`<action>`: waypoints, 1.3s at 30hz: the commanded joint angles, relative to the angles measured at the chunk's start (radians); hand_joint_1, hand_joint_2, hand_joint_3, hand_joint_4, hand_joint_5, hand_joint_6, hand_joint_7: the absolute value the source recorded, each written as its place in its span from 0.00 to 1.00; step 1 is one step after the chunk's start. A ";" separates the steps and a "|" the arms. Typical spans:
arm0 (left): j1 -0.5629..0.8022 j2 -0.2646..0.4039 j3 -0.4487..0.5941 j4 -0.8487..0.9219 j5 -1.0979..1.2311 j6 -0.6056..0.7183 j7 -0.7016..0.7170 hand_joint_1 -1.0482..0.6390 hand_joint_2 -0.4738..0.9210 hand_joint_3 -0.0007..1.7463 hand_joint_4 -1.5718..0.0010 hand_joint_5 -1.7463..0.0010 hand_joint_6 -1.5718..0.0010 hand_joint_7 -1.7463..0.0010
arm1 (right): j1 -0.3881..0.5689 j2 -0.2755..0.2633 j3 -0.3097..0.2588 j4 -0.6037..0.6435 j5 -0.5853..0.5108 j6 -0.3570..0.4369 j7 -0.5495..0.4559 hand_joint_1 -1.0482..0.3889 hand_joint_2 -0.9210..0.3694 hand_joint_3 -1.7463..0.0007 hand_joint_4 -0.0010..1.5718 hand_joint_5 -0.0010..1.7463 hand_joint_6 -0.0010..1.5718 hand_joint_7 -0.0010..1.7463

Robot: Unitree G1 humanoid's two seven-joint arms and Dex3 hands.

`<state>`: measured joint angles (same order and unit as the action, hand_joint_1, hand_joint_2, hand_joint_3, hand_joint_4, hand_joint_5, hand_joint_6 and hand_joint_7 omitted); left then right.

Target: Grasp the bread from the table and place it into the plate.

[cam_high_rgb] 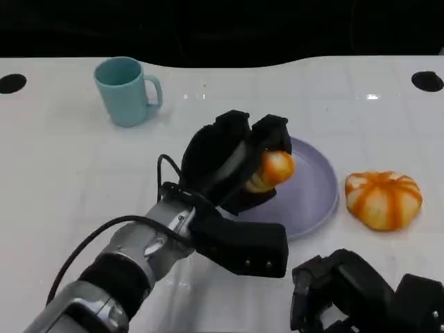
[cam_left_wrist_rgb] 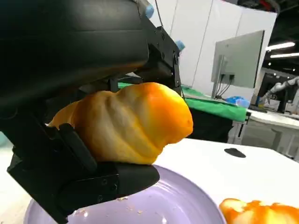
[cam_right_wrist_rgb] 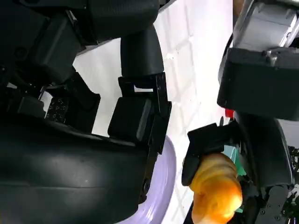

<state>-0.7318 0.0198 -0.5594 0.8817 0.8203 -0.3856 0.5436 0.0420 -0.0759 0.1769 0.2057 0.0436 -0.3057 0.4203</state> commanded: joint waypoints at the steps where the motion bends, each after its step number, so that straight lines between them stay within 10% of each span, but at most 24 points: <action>1: -0.029 0.018 -0.003 -0.021 -0.019 0.023 -0.111 0.42 0.87 0.30 0.62 0.04 0.64 0.58 | 0.006 -0.001 -0.001 0.000 0.002 -0.010 -0.009 0.00 0.64 0.22 0.99 0.73 1.00 0.60; 3: -0.029 0.027 -0.007 -0.046 -0.010 0.046 -0.159 0.40 0.96 0.15 0.69 0.08 0.64 0.77 | 0.006 0.000 -0.001 0.001 0.006 -0.011 -0.008 0.00 0.63 0.22 0.99 0.73 1.00 0.60; 5: -0.028 0.039 -0.016 -0.077 0.004 0.084 -0.213 0.34 0.99 0.09 0.75 0.39 0.68 0.90 | 0.005 0.001 0.000 0.005 0.009 -0.014 -0.007 0.00 0.63 0.22 1.00 0.73 1.00 0.60; 11: -0.006 0.073 -0.039 -0.201 0.026 0.204 -0.387 0.18 1.00 0.12 0.84 0.76 0.86 1.00 | 0.009 0.005 0.001 0.001 0.008 -0.020 -0.015 0.00 0.62 0.23 0.99 0.74 1.00 0.60; 30: 0.148 0.170 0.006 -0.503 -0.060 0.250 -0.561 0.08 1.00 0.18 0.90 0.80 0.90 0.99 | 0.020 -0.005 0.000 -0.013 0.005 -0.006 -0.023 0.00 0.64 0.21 0.99 0.74 1.00 0.61; 39: 0.303 0.193 0.131 -0.622 -0.225 0.091 -0.496 0.24 1.00 0.17 0.64 0.67 0.69 0.91 | 0.017 -0.010 0.002 -0.012 -0.009 -0.016 -0.030 0.00 0.61 0.22 0.98 0.75 1.00 0.61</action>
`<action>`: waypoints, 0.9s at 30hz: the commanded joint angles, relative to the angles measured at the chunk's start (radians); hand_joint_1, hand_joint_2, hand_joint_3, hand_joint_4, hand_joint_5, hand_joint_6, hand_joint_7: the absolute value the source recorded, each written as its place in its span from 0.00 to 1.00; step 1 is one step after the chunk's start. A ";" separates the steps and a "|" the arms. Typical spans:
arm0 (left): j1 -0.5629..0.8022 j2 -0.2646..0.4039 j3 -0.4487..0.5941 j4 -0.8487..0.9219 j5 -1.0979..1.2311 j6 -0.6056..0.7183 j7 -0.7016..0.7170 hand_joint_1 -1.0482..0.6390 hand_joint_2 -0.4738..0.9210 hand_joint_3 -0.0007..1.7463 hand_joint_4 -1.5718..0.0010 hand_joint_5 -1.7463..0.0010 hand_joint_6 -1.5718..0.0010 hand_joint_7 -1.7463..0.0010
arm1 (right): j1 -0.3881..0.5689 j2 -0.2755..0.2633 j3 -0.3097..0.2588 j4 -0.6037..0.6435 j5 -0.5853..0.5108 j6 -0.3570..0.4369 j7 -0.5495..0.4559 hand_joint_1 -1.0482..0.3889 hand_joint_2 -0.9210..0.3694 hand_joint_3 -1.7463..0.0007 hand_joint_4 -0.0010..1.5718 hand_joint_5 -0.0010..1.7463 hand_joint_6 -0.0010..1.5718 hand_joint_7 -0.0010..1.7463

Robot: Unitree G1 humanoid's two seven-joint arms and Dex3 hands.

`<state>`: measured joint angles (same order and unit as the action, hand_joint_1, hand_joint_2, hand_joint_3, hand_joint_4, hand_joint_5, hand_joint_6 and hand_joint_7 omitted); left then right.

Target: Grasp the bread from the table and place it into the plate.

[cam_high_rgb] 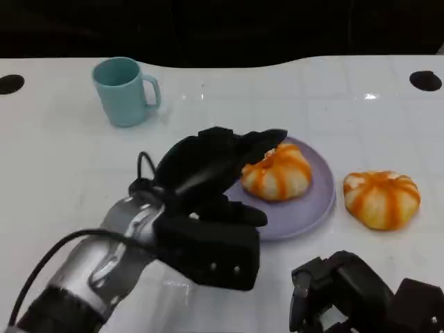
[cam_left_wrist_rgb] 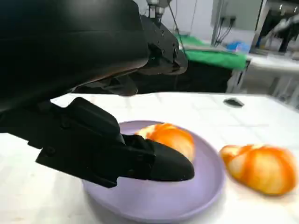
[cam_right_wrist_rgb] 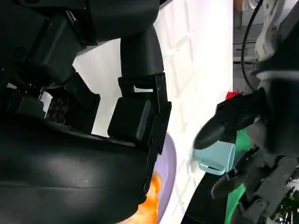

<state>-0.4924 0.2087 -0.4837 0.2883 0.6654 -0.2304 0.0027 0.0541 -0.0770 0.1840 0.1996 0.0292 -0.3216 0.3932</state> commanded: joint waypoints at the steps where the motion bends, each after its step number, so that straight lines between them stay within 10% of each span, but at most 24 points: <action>1: 0.093 -0.008 0.080 -0.031 -0.115 -0.101 0.061 0.27 1.00 0.15 0.57 0.57 0.62 0.89 | 0.005 -0.007 -0.007 -0.006 0.010 0.006 -0.001 0.00 0.61 0.22 0.98 0.75 1.00 0.61; 5: 0.174 -0.031 0.145 -0.041 -0.257 -0.205 0.061 0.31 1.00 0.15 0.52 0.21 0.52 0.77 | 0.001 -0.005 -0.007 0.003 0.012 0.001 -0.001 0.00 0.61 0.23 0.98 0.75 1.00 0.61; 9: 0.235 -0.030 0.183 -0.036 -0.443 -0.296 -0.047 0.30 1.00 0.17 0.58 0.03 0.68 0.30 | -0.008 -0.005 -0.010 0.022 0.023 -0.004 0.009 0.00 0.58 0.26 0.98 0.74 1.00 0.60; 27: 0.457 -0.084 0.324 -0.088 -1.053 -0.116 -0.547 0.24 1.00 0.13 0.53 0.00 0.66 0.01 | -0.008 -0.013 -0.010 0.008 0.020 0.025 0.013 0.00 0.60 0.26 0.97 0.74 1.00 0.59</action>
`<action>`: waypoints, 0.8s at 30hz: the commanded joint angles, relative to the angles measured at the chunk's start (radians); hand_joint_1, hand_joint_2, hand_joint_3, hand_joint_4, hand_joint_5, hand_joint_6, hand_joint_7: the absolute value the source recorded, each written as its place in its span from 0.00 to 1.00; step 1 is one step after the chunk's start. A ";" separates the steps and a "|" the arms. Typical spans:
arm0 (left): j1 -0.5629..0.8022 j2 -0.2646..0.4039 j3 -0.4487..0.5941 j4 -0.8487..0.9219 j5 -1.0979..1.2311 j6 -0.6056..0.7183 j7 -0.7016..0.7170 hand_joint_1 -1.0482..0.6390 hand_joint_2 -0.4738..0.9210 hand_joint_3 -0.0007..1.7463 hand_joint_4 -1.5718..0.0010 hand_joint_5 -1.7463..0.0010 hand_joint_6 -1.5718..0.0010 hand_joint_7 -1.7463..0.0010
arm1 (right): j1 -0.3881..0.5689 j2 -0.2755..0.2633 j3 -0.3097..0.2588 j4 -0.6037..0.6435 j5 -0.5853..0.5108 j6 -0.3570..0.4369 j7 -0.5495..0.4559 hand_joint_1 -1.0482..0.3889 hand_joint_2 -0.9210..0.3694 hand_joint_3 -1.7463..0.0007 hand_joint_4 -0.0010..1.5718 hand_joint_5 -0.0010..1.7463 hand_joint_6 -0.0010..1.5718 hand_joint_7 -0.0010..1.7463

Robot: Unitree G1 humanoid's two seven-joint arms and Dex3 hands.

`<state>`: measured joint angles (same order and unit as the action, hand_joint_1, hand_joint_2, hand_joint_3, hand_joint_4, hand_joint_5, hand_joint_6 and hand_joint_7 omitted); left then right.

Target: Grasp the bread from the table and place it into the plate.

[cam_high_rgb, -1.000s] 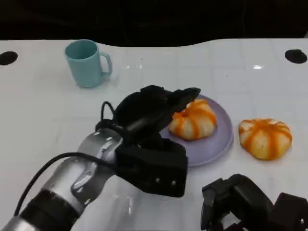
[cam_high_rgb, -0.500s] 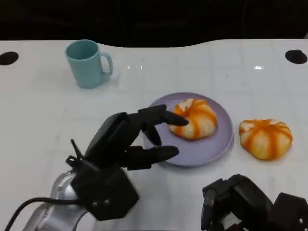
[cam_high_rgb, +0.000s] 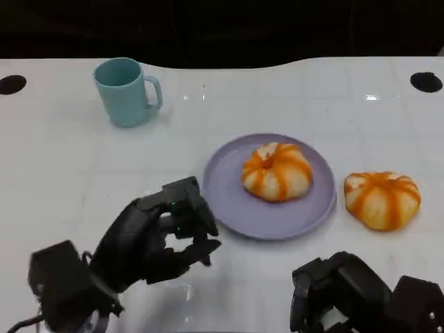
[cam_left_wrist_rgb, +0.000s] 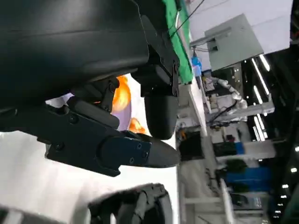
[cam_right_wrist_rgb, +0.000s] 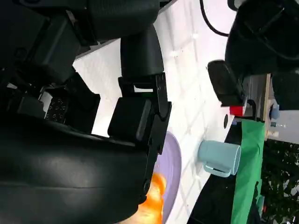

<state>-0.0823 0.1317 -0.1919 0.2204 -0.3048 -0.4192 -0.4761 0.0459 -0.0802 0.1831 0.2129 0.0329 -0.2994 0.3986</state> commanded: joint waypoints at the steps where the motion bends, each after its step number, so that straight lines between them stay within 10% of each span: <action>1: 0.060 -0.010 0.038 -0.029 -0.106 0.105 -0.084 0.23 1.00 0.13 0.53 0.00 0.66 0.00 | 0.001 -0.010 -0.010 -0.005 0.017 0.002 0.009 0.00 0.60 0.26 0.97 0.74 1.00 0.58; 24: 0.188 -0.097 0.111 -0.066 -0.211 0.321 -0.246 0.23 1.00 0.11 0.41 0.00 0.56 0.00 | 0.000 -0.017 -0.022 -0.004 0.027 -0.009 0.029 0.00 0.62 0.24 0.98 0.74 1.00 0.60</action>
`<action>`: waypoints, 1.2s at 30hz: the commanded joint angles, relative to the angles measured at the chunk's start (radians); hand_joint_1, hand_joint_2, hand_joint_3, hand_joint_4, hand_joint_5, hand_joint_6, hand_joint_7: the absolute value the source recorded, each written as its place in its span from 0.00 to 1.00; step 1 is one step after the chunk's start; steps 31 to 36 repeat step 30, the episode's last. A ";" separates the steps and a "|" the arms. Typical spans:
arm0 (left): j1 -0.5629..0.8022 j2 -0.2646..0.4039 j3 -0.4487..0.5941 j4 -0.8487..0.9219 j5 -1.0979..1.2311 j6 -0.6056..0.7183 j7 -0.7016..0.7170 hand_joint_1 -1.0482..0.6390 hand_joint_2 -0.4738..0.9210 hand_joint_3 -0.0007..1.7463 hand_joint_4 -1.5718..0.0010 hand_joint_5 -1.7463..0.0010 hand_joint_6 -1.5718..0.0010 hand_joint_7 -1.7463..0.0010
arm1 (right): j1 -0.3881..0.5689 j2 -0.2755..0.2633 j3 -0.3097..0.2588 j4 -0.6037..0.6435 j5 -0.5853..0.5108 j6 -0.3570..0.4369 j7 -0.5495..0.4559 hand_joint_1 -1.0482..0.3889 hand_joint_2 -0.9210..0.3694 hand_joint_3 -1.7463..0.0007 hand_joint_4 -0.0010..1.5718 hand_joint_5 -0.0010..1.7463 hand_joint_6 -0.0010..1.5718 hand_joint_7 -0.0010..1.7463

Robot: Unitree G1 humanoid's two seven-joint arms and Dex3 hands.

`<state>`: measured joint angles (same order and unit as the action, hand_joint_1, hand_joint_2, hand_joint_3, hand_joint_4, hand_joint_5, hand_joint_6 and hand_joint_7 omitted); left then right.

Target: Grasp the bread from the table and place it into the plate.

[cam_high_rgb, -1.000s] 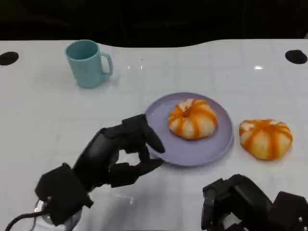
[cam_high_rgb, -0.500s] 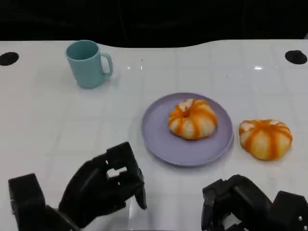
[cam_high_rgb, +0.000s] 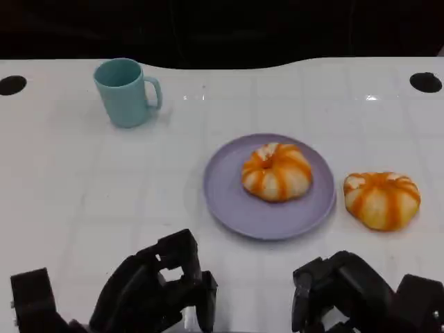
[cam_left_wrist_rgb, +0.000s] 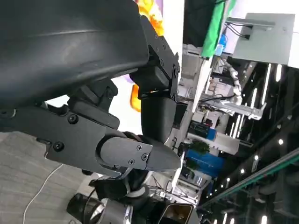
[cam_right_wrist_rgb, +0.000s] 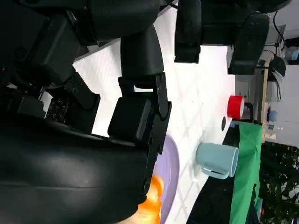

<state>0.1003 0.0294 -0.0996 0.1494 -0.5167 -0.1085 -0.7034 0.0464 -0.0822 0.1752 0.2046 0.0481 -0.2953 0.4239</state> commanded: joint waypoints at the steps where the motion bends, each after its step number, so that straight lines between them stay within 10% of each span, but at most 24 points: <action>1: 0.006 0.005 0.021 0.004 0.002 0.012 -0.020 0.23 1.00 0.11 0.41 0.00 0.56 0.00 | -0.001 -0.014 -0.015 0.006 0.011 -0.016 0.004 0.00 0.63 0.24 0.98 0.74 1.00 0.60; 36: -0.025 -0.012 0.066 0.037 0.008 0.037 -0.059 0.24 1.00 0.10 0.41 0.00 0.57 0.00 | -0.028 -0.015 -0.027 0.040 -0.006 -0.029 0.003 0.00 0.64 0.21 0.98 0.73 1.00 0.59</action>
